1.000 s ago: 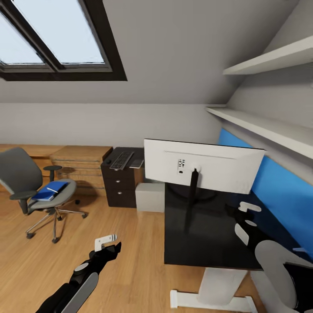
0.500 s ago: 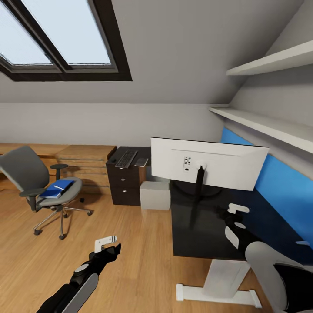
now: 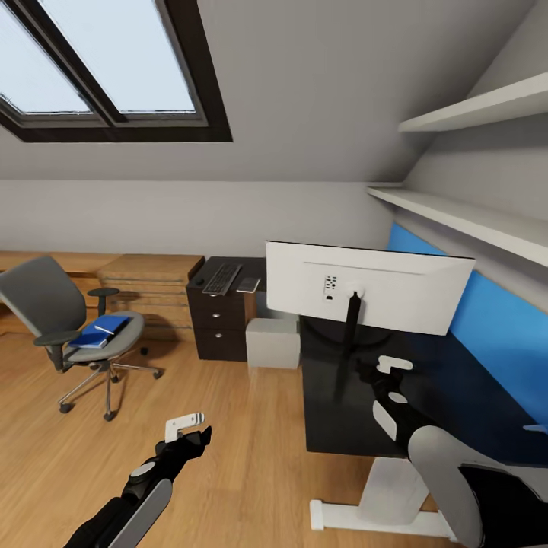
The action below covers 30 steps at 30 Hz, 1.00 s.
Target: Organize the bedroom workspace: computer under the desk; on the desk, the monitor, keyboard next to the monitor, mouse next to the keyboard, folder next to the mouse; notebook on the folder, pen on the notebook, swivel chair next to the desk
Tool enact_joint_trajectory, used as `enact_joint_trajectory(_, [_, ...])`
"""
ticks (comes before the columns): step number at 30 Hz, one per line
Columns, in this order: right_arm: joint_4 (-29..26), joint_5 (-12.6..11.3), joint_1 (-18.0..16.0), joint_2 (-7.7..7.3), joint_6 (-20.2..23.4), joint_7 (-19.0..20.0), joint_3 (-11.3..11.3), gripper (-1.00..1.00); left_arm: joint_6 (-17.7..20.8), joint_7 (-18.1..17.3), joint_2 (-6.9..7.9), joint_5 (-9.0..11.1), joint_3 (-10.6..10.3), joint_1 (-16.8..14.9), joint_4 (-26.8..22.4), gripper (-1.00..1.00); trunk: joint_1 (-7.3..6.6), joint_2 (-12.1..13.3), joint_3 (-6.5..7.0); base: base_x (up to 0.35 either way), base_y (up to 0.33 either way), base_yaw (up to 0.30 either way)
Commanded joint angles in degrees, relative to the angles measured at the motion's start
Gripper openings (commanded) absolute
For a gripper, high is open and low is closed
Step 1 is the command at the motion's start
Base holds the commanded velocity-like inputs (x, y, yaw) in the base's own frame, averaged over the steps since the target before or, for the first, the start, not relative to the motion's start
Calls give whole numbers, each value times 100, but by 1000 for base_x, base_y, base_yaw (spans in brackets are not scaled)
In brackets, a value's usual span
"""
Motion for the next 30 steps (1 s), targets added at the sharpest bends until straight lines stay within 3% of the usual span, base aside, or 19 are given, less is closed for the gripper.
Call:
enact_joint_trajectory(1, [21, 61, -6, 9, -25, -1, -16, 100, 6, 47, 7, 39, -21, -7, -10, 100, 4, -8, -9, 229, 162, 0])
enact_joint_trajectory(9, [132, 321, -4, 79, -37, -15, -17, 100, 3, 46, 7, 43, -21, -7, -10, 100, 4, -8, -9, 244, 143, 0])
enact_joint_trajectory(17, [106, 336, -4, 50, -38, -52, -51, 100, 3, 50, 3, 42, -29, -7, -10, 100, 4, -8, -9, 247, 15, 0])
enact_joint_trajectory(30, [119, 338, -4, 27, -25, -100, -53, 100, -1, 54, -1, 39, -44, -7, -10, 100, 4, -8, -9, 66, 1, 0])
